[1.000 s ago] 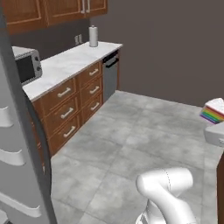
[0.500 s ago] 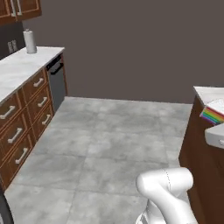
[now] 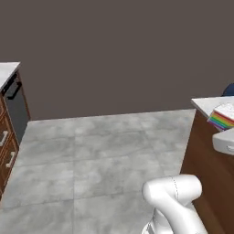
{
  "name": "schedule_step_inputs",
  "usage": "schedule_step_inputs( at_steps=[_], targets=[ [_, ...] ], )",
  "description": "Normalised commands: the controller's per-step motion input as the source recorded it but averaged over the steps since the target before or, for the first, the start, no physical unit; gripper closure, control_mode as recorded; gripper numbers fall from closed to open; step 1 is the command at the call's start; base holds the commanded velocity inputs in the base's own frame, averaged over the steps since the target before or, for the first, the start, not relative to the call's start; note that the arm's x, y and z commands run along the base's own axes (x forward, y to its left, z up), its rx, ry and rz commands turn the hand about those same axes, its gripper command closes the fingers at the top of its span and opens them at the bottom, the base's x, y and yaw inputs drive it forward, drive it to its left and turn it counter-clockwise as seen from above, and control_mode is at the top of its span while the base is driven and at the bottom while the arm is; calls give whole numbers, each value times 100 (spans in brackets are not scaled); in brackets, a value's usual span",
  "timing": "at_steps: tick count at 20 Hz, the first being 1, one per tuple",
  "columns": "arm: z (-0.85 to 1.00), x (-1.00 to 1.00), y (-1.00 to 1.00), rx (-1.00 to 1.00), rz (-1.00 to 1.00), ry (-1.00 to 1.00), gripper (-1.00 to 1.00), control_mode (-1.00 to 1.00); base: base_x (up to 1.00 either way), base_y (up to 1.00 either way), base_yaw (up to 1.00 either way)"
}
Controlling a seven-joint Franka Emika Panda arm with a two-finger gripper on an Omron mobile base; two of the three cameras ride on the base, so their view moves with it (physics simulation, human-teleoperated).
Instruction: Take the cake and donut from the fridge and place them on the empty tray on the dining counter.
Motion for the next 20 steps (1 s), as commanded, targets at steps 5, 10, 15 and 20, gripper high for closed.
schedule_step_inputs(
  at_steps=[5, 10, 15, 20],
  targets=[
    [0, 0, 0, 0, 0, 0, 100, 100, 100, 32, -44],
    [0, 0, 0, 0, 0, 0, 100, 100, 100, 35, -44],
    [0, 0, 0, 0, 0, 0, 100, 100, 100, 61, -42],
    [0, 0, 0, 0, 0, 0, 100, 100, 100, 89, -39]
  ],
)
